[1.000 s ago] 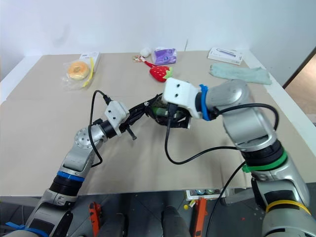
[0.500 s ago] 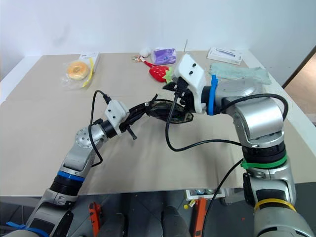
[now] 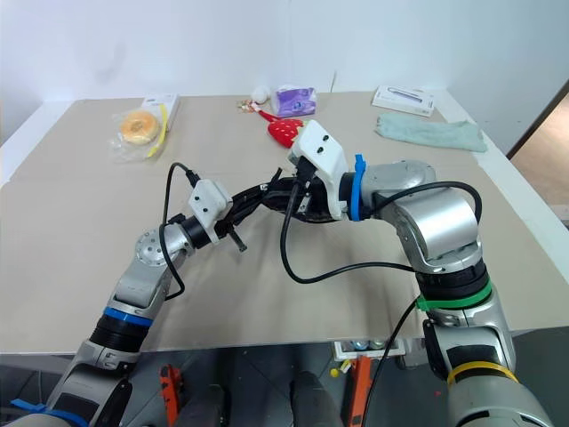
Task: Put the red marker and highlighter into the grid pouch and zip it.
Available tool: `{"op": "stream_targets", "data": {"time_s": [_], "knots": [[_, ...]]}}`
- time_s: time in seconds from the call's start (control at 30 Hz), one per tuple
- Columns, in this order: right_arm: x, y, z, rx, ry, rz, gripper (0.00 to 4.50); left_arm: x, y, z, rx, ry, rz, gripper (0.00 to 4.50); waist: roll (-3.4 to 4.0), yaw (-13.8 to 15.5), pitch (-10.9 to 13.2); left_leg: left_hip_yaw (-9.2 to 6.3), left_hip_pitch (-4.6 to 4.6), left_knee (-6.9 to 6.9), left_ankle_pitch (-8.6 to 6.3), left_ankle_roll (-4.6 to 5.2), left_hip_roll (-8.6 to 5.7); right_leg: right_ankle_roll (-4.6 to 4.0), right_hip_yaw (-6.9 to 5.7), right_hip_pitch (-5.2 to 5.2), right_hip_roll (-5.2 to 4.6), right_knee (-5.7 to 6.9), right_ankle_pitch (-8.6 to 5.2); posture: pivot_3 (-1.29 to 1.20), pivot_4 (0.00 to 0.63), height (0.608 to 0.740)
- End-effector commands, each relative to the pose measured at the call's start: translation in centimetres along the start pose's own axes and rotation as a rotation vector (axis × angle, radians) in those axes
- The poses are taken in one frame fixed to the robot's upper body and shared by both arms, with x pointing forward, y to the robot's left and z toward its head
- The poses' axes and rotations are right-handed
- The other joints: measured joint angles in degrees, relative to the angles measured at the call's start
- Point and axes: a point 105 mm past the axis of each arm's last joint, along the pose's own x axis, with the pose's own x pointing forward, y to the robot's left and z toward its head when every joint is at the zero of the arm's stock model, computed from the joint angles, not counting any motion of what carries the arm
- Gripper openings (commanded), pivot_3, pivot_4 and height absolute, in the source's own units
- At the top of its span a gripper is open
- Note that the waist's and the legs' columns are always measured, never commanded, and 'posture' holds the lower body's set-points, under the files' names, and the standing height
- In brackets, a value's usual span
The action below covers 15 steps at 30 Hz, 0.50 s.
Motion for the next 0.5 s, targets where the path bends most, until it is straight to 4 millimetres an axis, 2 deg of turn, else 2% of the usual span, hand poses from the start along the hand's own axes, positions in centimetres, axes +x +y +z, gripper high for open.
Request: {"op": "stream_targets", "data": {"time_s": [0.03,0.07,0.1,0.5], "knots": [[-0.32,0.0,1.17,-0.034,-0.039,-0.002,0.75,0.05,0.68,1.71,0.032,-0.057,0.027,0.0,0.0,0.0,0.0,0.0,0.0,0.0,0.0,0.0,0.0,0.01,0.0,0.0,0.0,0.0,-0.01,0.0,0.15,0.74],[-0.29,-0.02,1.16,-0.034,-0.037,-0.004,0.51,0.05,0.68,1.71,0.033,-0.056,0.026,0.0,0.0,0.0,0.0,0.0,0.0,-0.01,0.0,0.0,0.0,0.01,0.0,0.0,0.0,0.0,-0.01,0.0,0.15,0.74],[-0.26,-0.05,1.17,-0.032,-0.037,-0.007,0.06,0.06,0.67,1.71,0.034,-0.056,0.026,0.0,0.0,0.0,0.0,0.0,0.0,-0.02,-0.01,0.01,0.0,0.01,0.0,0.0,0.0,0.0,-0.02,0.0,0.15,0.74],[-0.33,-0.21,1.62,-0.026,-0.059,-0.031,0.06,0.18,0.6,1.77,0.043,-0.056,0.02,0.0,0.0,0.0,0.0,0.0,0.0,-0.02,-0.01,0.01,0.0,0.01,0.0,0.0,0.01,0.0,-0.02,0.0,0.15,0.74]]}}
